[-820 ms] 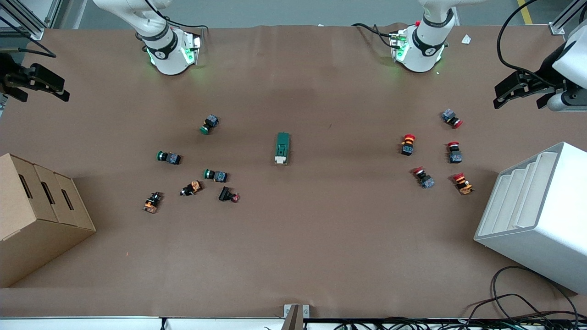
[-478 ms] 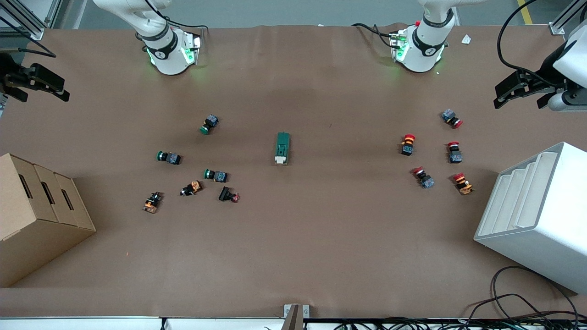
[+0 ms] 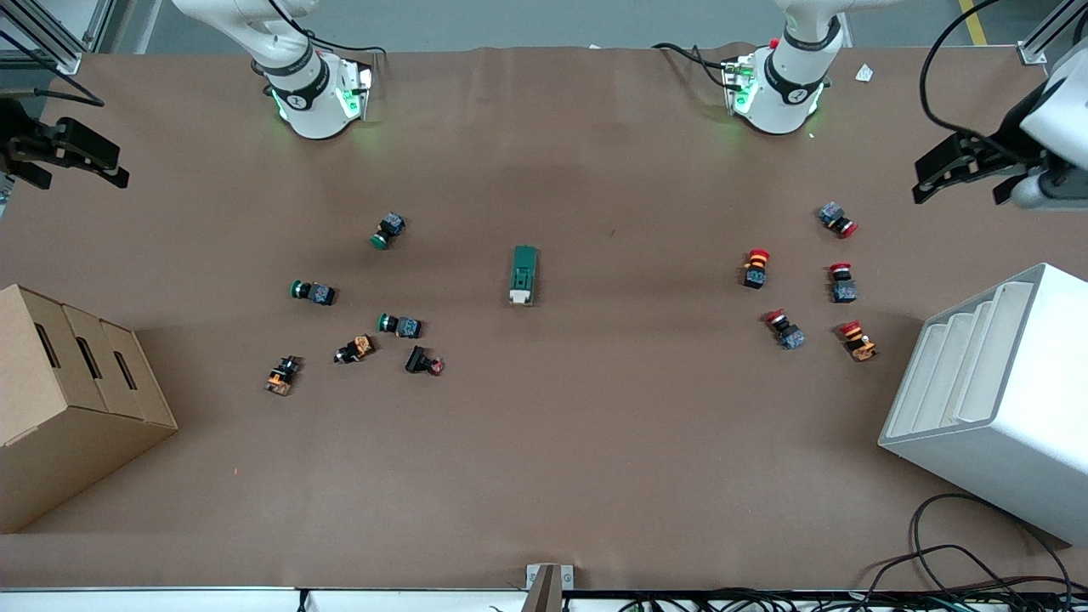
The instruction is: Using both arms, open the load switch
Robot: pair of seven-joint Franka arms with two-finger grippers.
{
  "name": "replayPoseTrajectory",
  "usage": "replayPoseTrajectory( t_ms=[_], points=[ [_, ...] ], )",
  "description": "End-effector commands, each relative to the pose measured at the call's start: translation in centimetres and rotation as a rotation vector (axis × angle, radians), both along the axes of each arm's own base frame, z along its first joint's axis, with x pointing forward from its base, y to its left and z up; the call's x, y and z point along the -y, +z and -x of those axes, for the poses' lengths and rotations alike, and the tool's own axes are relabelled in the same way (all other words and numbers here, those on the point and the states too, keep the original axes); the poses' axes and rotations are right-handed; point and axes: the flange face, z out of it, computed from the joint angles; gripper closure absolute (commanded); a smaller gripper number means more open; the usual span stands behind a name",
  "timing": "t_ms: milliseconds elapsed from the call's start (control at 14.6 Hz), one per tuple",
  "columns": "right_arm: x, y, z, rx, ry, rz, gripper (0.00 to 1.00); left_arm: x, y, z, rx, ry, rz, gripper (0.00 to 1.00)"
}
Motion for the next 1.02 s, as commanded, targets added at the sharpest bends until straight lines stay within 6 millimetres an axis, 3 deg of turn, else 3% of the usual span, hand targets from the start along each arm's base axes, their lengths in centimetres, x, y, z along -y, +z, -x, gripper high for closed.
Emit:
replayPoseTrajectory(
  t_ms=[0, 341, 683, 820, 956],
  points=[
    [-0.1, 0.3, 0.8, 0.008, 0.009, 0.009, 0.00, 3.9, -2.2, -0.8, -0.015, -0.015, 0.000, 0.00],
    [0.3, 0.9, 0.6, 0.023, -0.002, 0.012, 0.00, 14.8, -6.3, -0.6, -0.016, 0.063, 0.005, 0.00],
    [1.0, 1.7, 0.3, 0.040, -0.028, 0.014, 0.00, 23.1, -10.0, 0.1, -0.003, 0.079, 0.022, 0.00],
    [1.1, 1.4, 0.0, 0.040, -0.022, 0.012, 0.00, 27.2, -10.9, 1.6, 0.009, 0.049, 0.033, 0.00],
    [1.1, 0.0, -1.1, 0.019, -0.016, 0.014, 0.00, 31.0, -13.3, 3.6, -0.008, 0.073, 0.028, 0.00]
  ],
)
